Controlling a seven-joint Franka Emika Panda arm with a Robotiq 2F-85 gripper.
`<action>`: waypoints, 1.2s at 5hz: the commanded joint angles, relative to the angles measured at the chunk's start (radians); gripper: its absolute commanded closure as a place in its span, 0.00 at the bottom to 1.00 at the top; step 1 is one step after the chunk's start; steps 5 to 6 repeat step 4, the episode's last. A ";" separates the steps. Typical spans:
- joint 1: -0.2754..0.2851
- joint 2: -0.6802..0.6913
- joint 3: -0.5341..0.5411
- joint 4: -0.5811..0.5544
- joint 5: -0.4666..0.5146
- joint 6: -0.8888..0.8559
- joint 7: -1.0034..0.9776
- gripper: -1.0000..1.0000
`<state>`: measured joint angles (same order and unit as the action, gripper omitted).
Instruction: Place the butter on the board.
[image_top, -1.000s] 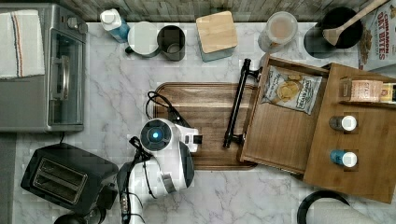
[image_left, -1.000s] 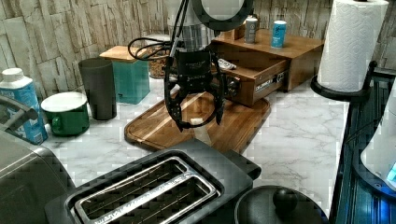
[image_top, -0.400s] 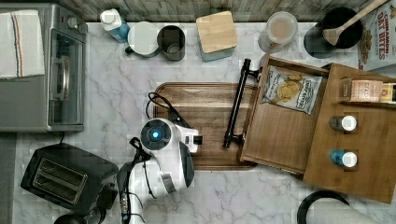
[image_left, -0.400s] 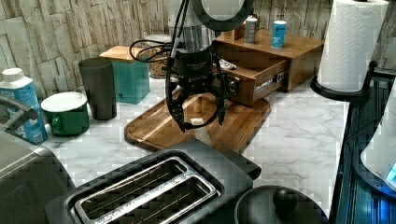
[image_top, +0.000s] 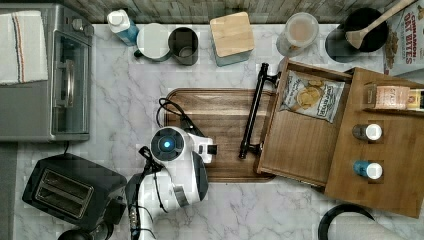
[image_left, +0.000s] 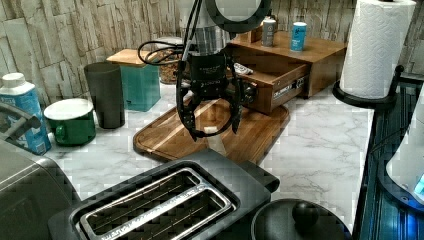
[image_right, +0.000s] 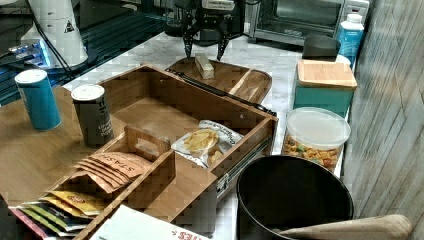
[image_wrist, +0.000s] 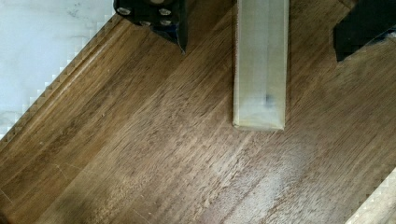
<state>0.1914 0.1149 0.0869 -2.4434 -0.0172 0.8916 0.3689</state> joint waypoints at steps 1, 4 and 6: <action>0.012 -0.021 -0.007 0.062 -0.001 0.000 0.013 0.00; 0.004 -0.021 0.001 0.061 -0.002 0.000 0.014 0.00; 0.004 -0.021 0.001 0.061 -0.002 0.000 0.014 0.00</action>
